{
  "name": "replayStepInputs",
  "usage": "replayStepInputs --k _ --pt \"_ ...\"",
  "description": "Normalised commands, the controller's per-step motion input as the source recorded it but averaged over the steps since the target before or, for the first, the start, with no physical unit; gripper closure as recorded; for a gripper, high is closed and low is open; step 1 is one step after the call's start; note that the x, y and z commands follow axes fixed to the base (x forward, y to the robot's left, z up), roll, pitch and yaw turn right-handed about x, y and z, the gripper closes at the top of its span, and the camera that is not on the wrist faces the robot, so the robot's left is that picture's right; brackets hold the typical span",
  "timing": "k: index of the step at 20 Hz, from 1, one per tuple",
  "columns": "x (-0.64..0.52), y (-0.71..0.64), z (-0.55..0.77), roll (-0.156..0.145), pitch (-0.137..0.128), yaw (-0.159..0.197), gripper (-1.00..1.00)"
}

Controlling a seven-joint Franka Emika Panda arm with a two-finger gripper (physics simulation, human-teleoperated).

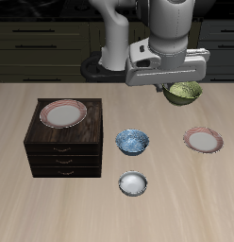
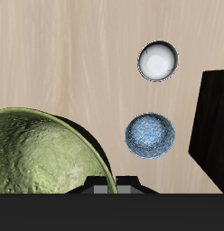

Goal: Place the green bowl onto the plate that is on top of the cabinet

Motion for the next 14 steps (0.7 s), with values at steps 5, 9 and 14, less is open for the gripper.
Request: replayStepInputs --k 5,9,14 --pt "-0.23 -0.20 0.35 -0.027 -0.059 0.015 1.00" --pt "-0.13 -0.11 0.17 -0.017 -0.024 -0.013 1.00" --pt "-0.09 -0.06 0.13 -0.004 -0.021 0.003 1.00"
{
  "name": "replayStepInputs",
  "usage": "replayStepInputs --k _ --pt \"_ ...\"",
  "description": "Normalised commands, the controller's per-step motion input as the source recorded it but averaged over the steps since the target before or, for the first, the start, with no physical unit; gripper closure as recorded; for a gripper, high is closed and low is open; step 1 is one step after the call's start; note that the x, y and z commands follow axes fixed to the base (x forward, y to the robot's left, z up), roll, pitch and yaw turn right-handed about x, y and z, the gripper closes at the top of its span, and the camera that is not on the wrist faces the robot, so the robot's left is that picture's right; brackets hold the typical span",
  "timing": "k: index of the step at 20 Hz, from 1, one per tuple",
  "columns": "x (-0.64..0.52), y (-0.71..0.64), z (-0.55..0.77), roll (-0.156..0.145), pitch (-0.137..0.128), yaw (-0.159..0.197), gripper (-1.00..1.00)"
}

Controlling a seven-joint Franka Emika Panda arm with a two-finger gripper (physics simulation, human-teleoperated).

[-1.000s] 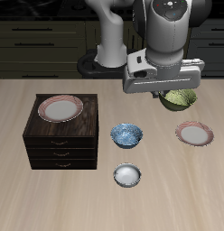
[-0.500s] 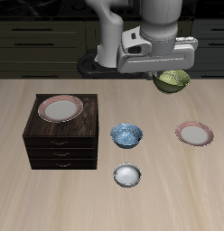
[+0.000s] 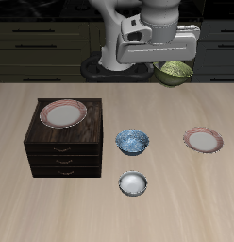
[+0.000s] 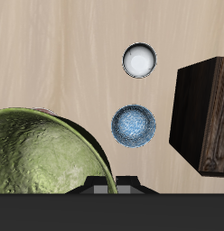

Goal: Place the green bowl onto the plate that is on top of the cabinet

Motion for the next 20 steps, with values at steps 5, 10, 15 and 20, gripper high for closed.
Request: replayStepInputs --k 5,10,15,20 --pt "-0.04 -0.10 0.10 0.012 -0.002 -0.006 1.00" --pt "-0.07 -0.26 0.12 -0.013 -0.003 -0.008 1.00" --pt "-0.01 -0.34 0.18 -0.012 -0.027 -0.009 1.00" --pt "0.03 -0.40 0.07 -0.013 0.004 0.000 1.00"
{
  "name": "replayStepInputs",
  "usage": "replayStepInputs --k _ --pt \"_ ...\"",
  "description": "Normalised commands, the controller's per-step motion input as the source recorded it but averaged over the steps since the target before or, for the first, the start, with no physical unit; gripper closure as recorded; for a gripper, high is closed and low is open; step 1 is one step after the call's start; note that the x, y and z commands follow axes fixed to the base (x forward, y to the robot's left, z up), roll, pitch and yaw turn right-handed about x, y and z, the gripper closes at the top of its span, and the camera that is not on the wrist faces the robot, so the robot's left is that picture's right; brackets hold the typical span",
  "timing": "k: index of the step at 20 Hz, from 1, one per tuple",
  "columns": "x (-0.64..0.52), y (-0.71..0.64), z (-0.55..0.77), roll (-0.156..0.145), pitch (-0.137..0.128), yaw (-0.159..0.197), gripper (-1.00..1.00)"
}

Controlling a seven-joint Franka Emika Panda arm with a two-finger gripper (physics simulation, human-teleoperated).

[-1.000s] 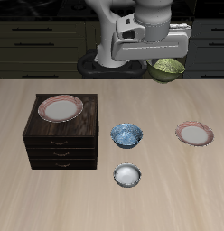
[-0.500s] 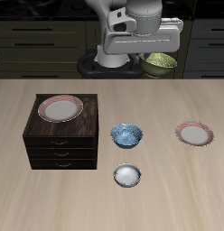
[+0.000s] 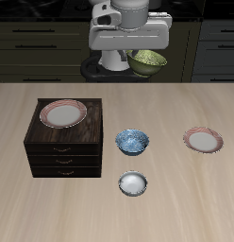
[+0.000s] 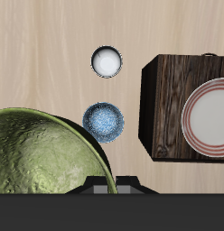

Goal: Place the green bowl onto the plate that is on top of the cabinet

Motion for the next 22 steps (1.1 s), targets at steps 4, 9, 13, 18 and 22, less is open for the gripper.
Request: replayStepInputs --k 4,9,13,18,22 --pt "0.10 -0.51 0.10 0.001 0.019 -0.045 1.00" --pt "0.07 -0.33 0.08 -0.018 0.007 -0.018 1.00" --pt "0.04 -0.33 0.10 -0.035 -0.003 -0.027 1.00" --pt "0.00 -0.34 0.12 -0.037 -0.012 -0.021 1.00" --pt "0.03 -0.45 0.13 -0.049 -0.012 -0.009 1.00"
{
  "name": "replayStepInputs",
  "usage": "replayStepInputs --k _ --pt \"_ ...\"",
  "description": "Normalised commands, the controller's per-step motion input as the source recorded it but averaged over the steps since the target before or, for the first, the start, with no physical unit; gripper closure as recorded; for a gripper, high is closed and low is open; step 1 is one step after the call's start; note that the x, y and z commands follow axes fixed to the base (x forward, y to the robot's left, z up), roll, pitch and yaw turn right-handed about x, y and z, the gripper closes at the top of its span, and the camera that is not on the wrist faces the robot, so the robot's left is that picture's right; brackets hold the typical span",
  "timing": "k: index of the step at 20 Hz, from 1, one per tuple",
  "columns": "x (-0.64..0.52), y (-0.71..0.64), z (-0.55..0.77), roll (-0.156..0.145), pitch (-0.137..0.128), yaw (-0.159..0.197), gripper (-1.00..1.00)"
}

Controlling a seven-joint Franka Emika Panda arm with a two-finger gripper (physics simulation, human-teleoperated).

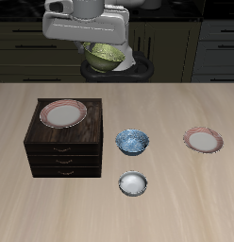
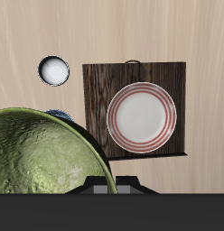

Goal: Place the green bowl onto the plate that is on top of the cabinet

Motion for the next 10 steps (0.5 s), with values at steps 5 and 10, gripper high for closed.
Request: replayStepInputs --k 5,10 --pt "-0.02 -0.34 0.12 -0.020 -0.022 0.013 1.00" --pt "0.00 -0.27 0.07 -0.013 -0.008 0.002 1.00"
